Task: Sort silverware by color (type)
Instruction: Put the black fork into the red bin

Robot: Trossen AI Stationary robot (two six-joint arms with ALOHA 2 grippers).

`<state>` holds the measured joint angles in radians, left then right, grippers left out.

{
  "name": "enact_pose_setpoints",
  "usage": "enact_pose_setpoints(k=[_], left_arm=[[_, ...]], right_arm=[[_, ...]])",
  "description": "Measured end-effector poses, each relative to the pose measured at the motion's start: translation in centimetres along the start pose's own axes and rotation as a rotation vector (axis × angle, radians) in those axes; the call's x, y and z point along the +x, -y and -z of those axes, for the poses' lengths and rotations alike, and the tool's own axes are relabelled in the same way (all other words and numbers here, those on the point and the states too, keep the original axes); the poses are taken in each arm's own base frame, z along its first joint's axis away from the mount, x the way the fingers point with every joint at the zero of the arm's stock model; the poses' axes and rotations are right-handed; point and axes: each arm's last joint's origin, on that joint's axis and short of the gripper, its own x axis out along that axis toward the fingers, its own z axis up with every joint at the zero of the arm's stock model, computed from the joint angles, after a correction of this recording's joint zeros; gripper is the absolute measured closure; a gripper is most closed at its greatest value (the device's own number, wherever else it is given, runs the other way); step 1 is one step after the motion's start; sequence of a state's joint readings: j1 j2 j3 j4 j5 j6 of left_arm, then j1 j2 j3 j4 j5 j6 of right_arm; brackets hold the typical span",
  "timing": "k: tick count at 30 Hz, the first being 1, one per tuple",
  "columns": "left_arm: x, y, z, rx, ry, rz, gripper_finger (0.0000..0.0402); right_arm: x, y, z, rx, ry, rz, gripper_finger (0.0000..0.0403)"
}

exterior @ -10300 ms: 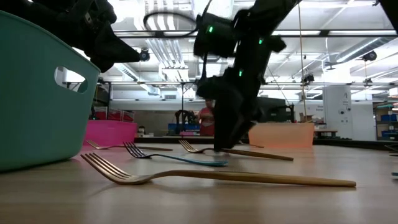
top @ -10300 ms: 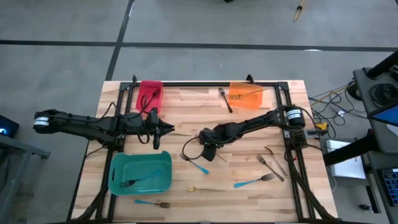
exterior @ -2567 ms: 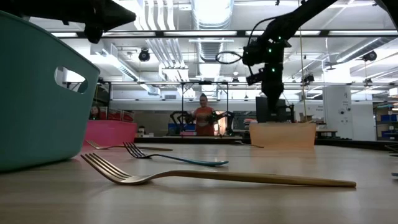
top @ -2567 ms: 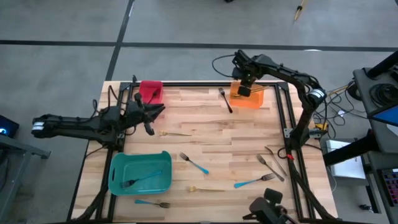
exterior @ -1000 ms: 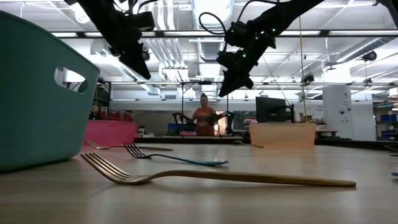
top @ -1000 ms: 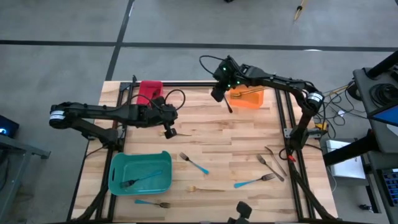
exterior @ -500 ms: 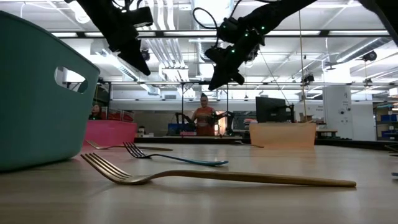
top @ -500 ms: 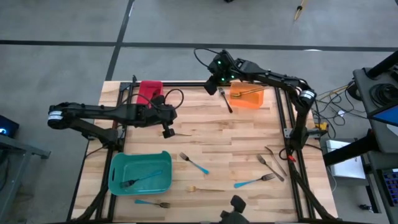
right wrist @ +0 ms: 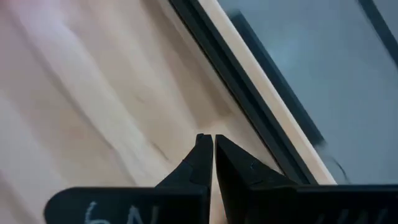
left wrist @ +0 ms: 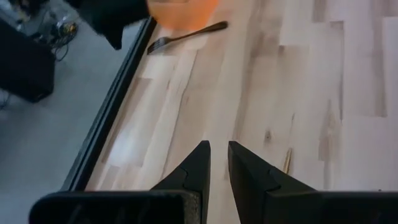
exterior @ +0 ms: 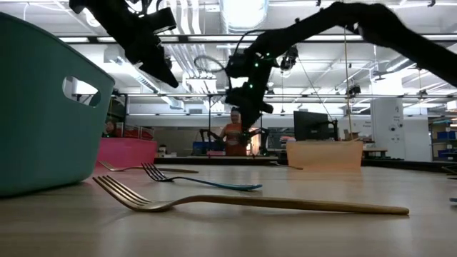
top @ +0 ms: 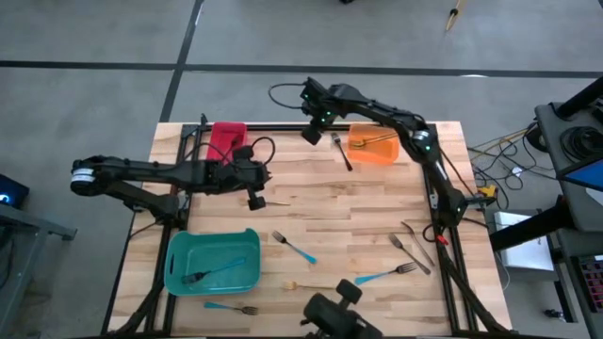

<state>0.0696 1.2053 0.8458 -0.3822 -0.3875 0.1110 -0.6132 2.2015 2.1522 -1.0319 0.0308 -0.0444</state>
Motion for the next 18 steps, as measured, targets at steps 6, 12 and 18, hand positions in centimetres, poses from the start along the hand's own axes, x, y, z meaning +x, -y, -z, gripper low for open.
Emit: enact_pose_setpoints(k=[6,12,18], left_arm=[[0.5,0.6,0.4,0.054,0.093,0.111,0.0363],[0.1,0.6,1.1,0.066,0.134,0.123,0.0363],[-0.9,0.2,1.9,0.038,0.175,0.116,0.0363]], right_arm=[[1.0,0.6,0.3,-0.010,-0.127,0.109,0.0394],[0.9,1.6,0.3,0.001,-0.129,0.131,0.0394],[0.9,3.0,0.4,0.030,-0.129,0.142,0.0394]])
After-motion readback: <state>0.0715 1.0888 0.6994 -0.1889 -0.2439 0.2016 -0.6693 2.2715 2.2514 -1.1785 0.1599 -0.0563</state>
